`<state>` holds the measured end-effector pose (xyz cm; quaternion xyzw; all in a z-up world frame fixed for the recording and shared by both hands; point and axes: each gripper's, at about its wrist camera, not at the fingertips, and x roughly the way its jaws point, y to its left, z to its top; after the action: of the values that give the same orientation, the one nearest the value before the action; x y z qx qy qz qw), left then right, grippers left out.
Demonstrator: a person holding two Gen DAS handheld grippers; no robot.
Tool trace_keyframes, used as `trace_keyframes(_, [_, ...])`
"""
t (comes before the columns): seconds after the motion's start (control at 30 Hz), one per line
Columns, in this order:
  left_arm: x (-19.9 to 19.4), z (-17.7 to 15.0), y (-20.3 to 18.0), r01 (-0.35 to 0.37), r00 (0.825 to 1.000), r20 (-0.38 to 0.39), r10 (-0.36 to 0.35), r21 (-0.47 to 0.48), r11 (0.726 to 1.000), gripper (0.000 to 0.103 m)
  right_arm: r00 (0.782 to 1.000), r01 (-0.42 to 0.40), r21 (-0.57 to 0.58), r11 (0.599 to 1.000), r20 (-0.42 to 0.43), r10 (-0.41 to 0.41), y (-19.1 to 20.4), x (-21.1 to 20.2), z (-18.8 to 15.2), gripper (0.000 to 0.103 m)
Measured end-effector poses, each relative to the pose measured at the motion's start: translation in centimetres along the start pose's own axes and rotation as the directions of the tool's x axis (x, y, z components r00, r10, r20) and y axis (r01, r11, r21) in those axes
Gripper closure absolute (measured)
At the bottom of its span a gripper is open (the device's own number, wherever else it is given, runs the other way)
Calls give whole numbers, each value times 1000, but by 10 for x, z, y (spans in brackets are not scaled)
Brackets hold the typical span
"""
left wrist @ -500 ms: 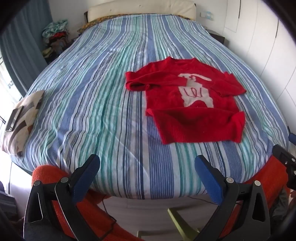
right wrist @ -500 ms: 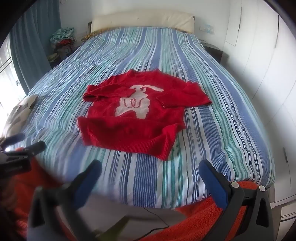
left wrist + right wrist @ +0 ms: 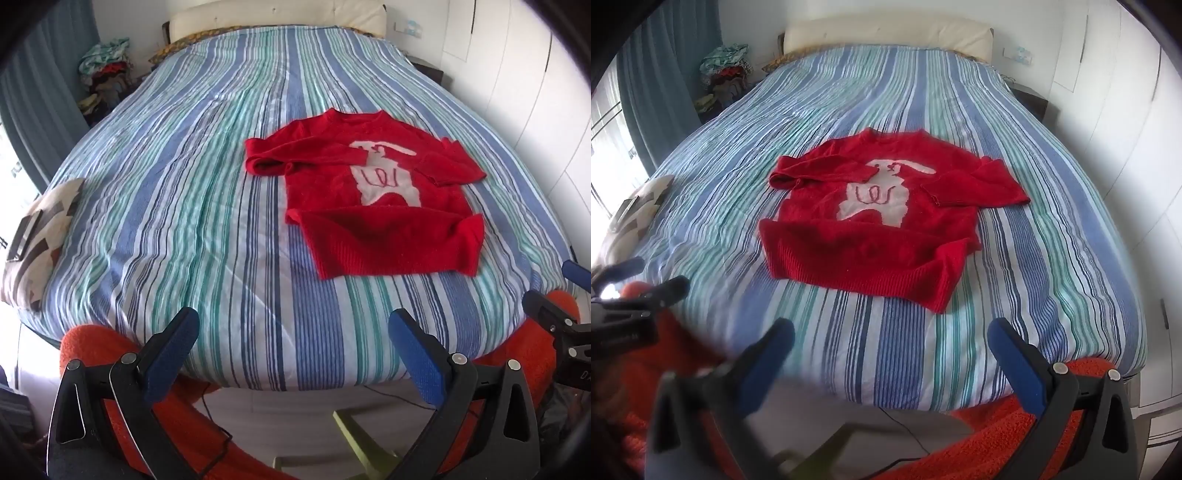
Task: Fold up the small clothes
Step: 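Move both tools toward the red sweater on the bed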
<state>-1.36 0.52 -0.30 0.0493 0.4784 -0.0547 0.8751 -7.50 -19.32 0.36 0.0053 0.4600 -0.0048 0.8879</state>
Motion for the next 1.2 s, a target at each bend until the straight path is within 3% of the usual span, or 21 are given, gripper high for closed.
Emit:
trace_keyframes(0.33, [-2, 1, -5, 34, 999, 15, -34, 20, 999, 1, 1000, 2, 2, 1000, -1, -2, -2, 3, 3, 0])
trace_keyframes(0.63, [-2, 4, -6, 17, 1000, 14, -18, 47, 999, 1, 1000, -2, 4, 1000, -5, 2, -3, 3, 3, 0])
trace_keyframes(0.93, [-12, 21, 60, -29, 996, 74, 39, -135, 990, 1, 995, 49, 71, 996, 77, -55, -21, -15, 8, 0])
trace_keyframes(1.2, [-14, 16, 63, -34, 997, 67, 45, -155, 987, 1, 998, 26, 62, 998, 54, -30, -15, -8, 7, 0])
